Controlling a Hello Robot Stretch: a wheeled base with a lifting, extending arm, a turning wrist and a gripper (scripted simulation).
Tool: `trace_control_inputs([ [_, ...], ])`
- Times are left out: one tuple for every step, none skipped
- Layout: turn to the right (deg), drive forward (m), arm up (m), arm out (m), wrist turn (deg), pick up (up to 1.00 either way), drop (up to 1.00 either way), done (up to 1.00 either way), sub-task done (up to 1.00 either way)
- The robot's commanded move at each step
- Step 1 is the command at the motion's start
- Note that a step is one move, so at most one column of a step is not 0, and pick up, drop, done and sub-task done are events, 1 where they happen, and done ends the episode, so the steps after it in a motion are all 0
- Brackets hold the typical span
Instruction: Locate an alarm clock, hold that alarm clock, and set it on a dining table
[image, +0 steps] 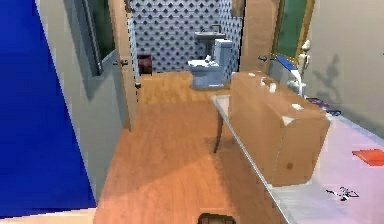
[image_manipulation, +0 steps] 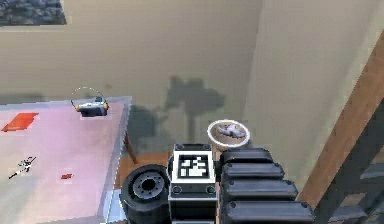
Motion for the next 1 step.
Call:
trace_control_inputs([
  [-12.0, 0.0, 0.0, 0.0, 0.0, 0.0, 0.0, 0.0, 0.0],
])
